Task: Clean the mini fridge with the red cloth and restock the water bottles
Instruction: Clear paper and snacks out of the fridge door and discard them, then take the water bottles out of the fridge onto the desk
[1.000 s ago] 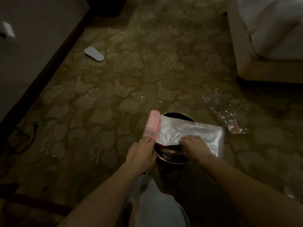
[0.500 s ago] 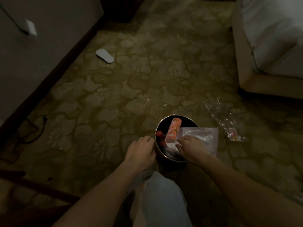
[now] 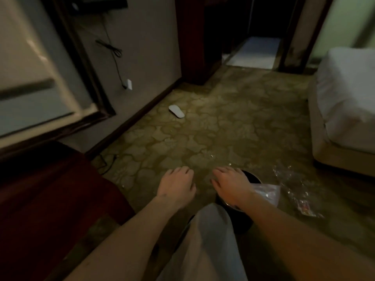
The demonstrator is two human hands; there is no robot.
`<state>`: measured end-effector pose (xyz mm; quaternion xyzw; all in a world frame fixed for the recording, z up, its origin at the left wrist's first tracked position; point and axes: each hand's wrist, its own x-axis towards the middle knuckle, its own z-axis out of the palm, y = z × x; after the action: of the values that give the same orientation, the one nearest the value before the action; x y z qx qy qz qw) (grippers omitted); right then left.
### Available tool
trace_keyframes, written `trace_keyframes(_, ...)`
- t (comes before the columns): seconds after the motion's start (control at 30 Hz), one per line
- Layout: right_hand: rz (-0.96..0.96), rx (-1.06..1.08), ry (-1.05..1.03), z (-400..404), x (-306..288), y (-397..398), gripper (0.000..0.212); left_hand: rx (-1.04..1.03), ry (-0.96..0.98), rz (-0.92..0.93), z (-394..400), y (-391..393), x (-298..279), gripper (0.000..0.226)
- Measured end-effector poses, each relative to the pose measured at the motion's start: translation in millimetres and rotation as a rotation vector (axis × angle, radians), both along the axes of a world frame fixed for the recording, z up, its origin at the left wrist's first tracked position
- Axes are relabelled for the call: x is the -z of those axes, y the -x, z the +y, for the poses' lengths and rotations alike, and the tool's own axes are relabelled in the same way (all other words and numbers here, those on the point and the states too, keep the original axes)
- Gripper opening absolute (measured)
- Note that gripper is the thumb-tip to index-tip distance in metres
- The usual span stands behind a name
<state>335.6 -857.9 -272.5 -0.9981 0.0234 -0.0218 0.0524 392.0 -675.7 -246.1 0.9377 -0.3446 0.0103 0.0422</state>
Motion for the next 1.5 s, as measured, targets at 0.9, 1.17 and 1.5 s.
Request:
trace_keyframes(0.9, -0.420, -0.647, -0.145, 407.2, -283.1, 16.4, 0.056, -0.643, -0.011, -0.547, 419.7, 138.0, -244.1, 0.038)
trace_keyframes(1.17, -0.373, -0.607, -0.174, 497.8, -295.9, 0.2, 0.047, -0.793, -0.026, -0.534, 518.5, 157.6, -252.0, 0.049)
trace_keyframes(1.5, -0.493, -0.466, 0.182, 515.8, -299.3, -10.4, 0.036, -0.896, -0.030, -0.475, 583.2, 143.7, -242.1, 0.043)
